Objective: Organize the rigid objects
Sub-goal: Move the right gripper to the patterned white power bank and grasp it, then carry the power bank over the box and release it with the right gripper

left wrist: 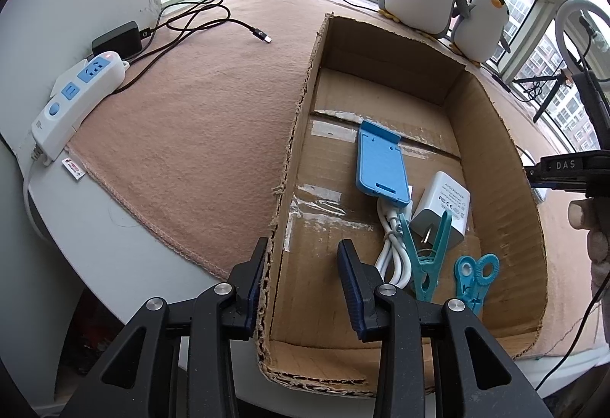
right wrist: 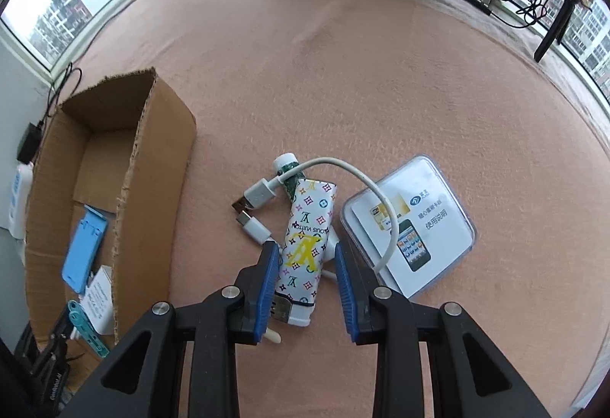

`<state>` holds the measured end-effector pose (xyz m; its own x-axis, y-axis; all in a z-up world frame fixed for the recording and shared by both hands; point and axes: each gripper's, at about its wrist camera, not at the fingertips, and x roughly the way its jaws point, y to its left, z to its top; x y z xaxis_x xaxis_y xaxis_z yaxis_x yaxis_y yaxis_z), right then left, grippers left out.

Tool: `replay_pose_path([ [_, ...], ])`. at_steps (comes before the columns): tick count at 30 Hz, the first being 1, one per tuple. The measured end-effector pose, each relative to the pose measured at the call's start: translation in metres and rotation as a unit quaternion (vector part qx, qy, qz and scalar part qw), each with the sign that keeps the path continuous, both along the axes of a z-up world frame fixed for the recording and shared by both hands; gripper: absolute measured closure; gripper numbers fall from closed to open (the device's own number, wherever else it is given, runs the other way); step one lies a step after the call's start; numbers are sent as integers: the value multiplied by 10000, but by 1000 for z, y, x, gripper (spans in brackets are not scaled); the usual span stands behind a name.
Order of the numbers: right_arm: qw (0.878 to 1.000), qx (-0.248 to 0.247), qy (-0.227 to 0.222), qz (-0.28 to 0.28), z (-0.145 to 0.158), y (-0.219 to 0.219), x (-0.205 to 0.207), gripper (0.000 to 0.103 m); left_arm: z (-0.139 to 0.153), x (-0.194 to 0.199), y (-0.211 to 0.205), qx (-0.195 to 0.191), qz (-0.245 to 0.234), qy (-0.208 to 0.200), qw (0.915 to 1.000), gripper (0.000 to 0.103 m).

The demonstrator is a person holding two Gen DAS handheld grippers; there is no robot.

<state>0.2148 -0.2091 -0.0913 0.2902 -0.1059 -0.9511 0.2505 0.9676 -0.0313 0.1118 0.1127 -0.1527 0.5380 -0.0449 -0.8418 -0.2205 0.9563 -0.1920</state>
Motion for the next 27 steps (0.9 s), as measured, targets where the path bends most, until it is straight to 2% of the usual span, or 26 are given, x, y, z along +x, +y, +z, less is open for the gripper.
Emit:
replay_pose_path([
  [10, 9991, -247, 211, 264, -1, 14, 2, 76, 0, 0, 0, -43, -10, -9, 10000, 65],
  [14, 9990, -250, 244, 282, -2, 13, 0, 80, 0, 1, 0, -31, -22, 0, 10000, 65],
  [20, 9995, -100, 176, 246, 0, 6, -2, 82, -1, 1, 0, -38, -15, -1, 10000, 65],
  [27, 9996, 213, -148, 142, 14, -6, -9, 82, -1, 1, 0, -37, -12, -2, 10000, 65],
])
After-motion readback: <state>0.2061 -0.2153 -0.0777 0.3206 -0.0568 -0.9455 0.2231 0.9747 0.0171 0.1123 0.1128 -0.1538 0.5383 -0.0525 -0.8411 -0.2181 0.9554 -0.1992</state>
